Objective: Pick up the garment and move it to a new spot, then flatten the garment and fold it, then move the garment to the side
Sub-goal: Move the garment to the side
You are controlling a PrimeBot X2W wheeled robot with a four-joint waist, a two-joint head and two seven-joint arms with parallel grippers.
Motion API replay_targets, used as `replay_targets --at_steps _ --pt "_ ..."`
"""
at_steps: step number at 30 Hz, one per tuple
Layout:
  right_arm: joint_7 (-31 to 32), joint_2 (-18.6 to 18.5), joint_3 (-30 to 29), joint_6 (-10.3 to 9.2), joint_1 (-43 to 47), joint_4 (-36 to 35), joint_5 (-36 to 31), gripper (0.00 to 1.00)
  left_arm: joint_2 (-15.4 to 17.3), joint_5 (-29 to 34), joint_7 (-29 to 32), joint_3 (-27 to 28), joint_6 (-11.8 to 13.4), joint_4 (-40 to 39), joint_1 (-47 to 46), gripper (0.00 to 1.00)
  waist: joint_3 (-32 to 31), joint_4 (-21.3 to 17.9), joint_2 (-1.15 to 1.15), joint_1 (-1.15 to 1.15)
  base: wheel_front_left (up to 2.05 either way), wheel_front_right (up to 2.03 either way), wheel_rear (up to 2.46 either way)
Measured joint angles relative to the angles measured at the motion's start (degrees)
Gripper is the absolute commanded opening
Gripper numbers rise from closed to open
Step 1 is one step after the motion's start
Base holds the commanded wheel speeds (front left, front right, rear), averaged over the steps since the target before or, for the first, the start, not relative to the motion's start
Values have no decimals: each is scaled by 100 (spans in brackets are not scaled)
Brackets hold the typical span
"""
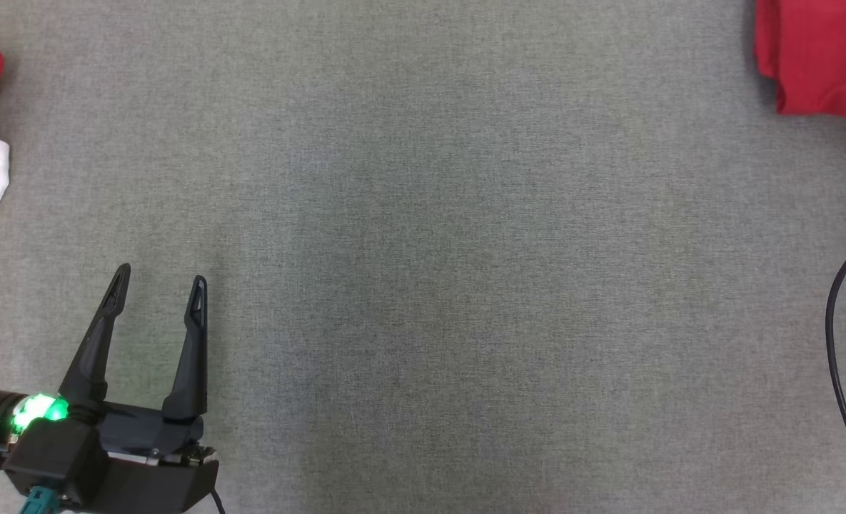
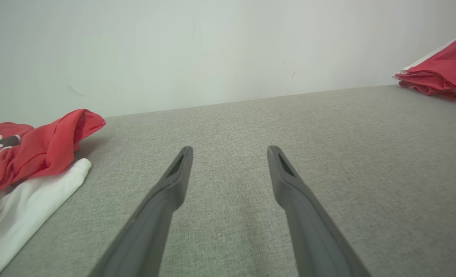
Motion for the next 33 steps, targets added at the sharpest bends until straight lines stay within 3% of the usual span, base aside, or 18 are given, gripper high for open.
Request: replay_targets --at_steps 1,2,11,18,25,26,33 --pt "-10 4 9 0 -9 64 -36 62 2 0 0 1 1 0 0 100 4 15 0 0 0 0 0" --pt "-5 9 19 0 -18 131 -79 100 2 -1 0 1 8 0 0 100 8 28 0 0 0 0 0" --pt "-237 119 9 0 -90 506 -121 100 13 -41 -15 -2 58 96 -2 100 -62 42 0 0 0 0 0" --pt "-778 446 -884 0 -26 738 498 100 -100 -108 -59 -45 121 327 64 100 -361 21 0 0 0 0 0" --pt "-799 728 -1928 0 466 -146 169 100 -159 -142 -82 -54 181 547 274 100 -824 -18 -1 -1 0 0 0" --pt "-799 798 -2306 0 792 -426 25 100 -192 -155 -83 -80 197 595 314 100 -965 -33 0 -1 0 0 0" --pt "-799 1258 -3426 0 2034 -1176 -573 100 -226 -200 -86 -97 202 761 550 100 -1487 -86 0 -1 0 0 0"
